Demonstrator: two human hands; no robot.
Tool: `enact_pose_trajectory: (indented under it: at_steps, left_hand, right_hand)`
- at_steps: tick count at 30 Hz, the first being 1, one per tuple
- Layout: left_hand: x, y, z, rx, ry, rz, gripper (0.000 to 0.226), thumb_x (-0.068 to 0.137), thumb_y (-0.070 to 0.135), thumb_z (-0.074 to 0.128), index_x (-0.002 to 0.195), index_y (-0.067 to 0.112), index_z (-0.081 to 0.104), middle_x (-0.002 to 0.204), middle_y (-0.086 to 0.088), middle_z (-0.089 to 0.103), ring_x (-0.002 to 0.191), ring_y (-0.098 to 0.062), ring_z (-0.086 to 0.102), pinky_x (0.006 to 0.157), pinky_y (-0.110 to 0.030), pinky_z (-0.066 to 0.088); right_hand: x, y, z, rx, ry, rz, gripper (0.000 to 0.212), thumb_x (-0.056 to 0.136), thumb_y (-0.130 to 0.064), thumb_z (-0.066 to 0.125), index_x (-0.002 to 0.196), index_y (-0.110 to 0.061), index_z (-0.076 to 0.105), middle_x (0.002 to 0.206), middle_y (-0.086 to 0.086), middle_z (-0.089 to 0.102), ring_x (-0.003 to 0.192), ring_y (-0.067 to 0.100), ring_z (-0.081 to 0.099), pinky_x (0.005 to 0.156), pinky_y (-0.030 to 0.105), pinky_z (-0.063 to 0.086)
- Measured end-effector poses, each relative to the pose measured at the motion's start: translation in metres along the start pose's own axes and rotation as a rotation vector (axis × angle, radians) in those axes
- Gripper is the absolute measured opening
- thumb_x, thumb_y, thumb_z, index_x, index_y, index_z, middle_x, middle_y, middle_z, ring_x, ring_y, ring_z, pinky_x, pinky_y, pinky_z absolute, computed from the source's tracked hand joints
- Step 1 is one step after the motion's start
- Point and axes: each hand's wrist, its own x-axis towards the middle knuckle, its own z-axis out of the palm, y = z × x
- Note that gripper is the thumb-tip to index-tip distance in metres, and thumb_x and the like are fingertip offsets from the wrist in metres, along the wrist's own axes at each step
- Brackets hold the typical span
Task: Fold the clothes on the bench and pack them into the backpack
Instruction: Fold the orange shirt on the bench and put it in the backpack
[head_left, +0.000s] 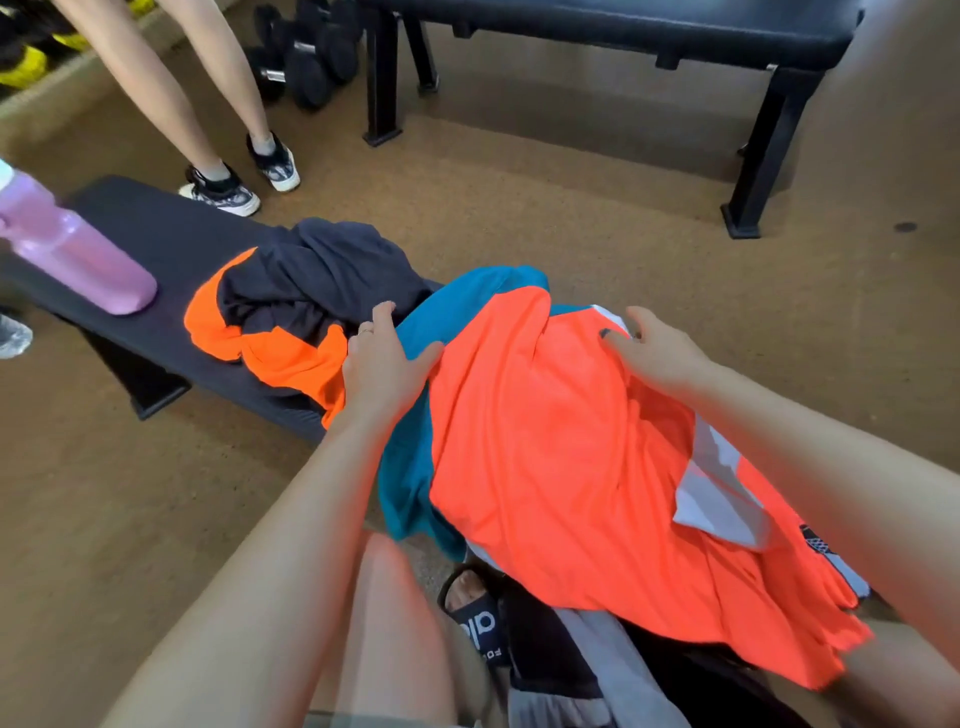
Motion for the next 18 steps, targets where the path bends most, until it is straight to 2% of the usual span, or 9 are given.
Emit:
enact_pose_trajectory:
  at_steps: [2,4,7,10,12,14,16,18]
  left_hand:
    - [0.002,-0.002,0.002,-0.058,0.049,0.03,0.035,0.089,0.036,0.065,0.117,0.018,0.052,0.115,-0.005,0.062,0.11,-0.03,0.055,0.084,-0.044,0.047]
    - [0.001,-0.003,0.001,-0.105,0.116,0.077,0.016,0.089,0.025,0.061,0.097,0.018,0.049,0.098,-0.003,0.061,0.095,-0.027,0.054,0.071,-0.04,0.041]
    - [0.0,-0.006,-0.011,-0.11,0.278,0.069,0.01,0.088,0.015,0.054,0.088,0.014,0.044,0.091,-0.011,0.057,0.085,-0.032,0.052,0.066,-0.042,0.037]
    - [-0.003,-0.019,-0.021,-0.009,0.333,-0.031,0.01,0.087,0.009,0.05,0.085,0.01,0.041,0.095,-0.02,0.055,0.089,-0.04,0.052,0.067,-0.044,0.034]
    - [-0.006,-0.023,-0.019,0.031,0.289,-0.115,0.008,0.087,0.008,0.051,0.09,0.009,0.044,0.103,-0.022,0.055,0.097,-0.044,0.054,0.07,-0.048,0.039]
    - [-0.006,-0.017,-0.016,0.023,0.275,-0.129,0.026,0.083,0.005,0.054,0.109,0.007,0.048,0.116,-0.022,0.054,0.106,-0.045,0.054,0.08,-0.053,0.046]
    - [-0.003,-0.004,-0.016,0.104,0.359,0.035,0.054,0.079,0.008,0.058,0.131,0.007,0.047,0.131,-0.022,0.049,0.118,-0.044,0.05,0.098,-0.052,0.044]
    - [0.0,0.018,-0.013,0.188,0.393,0.315,0.065,0.08,0.019,0.059,0.143,0.011,0.045,0.144,-0.022,0.044,0.131,-0.041,0.044,0.11,-0.049,0.036]
  right_hand:
    - [0.006,-0.002,0.005,0.028,0.055,-0.074,0.029,0.096,-0.04,0.054,0.099,-0.012,0.058,0.1,0.012,0.065,0.101,0.036,0.061,0.078,0.039,0.046]
    - [0.009,-0.004,0.008,0.082,0.134,-0.12,0.017,0.092,-0.022,0.057,0.079,-0.012,0.053,0.077,0.006,0.058,0.085,0.034,0.057,0.061,0.036,0.036]
    - [0.009,-0.003,0.004,0.214,0.282,-0.13,0.01,0.087,-0.01,0.057,0.079,-0.013,0.051,0.069,-0.003,0.05,0.076,0.026,0.049,0.054,0.034,0.024]
    - [0.008,0.0,-0.006,0.317,0.404,-0.109,0.01,0.087,-0.015,0.06,0.089,-0.01,0.052,0.081,0.004,0.057,0.079,0.025,0.052,0.057,0.033,0.03]
    - [0.007,-0.001,-0.011,0.3,0.412,-0.119,0.016,0.087,-0.019,0.062,0.094,-0.011,0.051,0.089,0.008,0.06,0.083,0.026,0.054,0.064,0.036,0.038]
    - [0.007,-0.003,-0.013,0.252,0.403,-0.145,0.019,0.087,-0.02,0.063,0.096,-0.009,0.051,0.093,0.01,0.061,0.086,0.027,0.055,0.07,0.041,0.043]
    - [0.006,-0.006,-0.013,0.232,0.397,-0.182,0.018,0.085,-0.018,0.062,0.096,-0.008,0.051,0.093,0.009,0.061,0.087,0.027,0.056,0.07,0.041,0.043]
    - [0.005,-0.01,-0.013,0.21,0.377,-0.213,0.017,0.083,-0.017,0.061,0.095,-0.009,0.051,0.091,0.007,0.059,0.084,0.025,0.055,0.063,0.037,0.039]
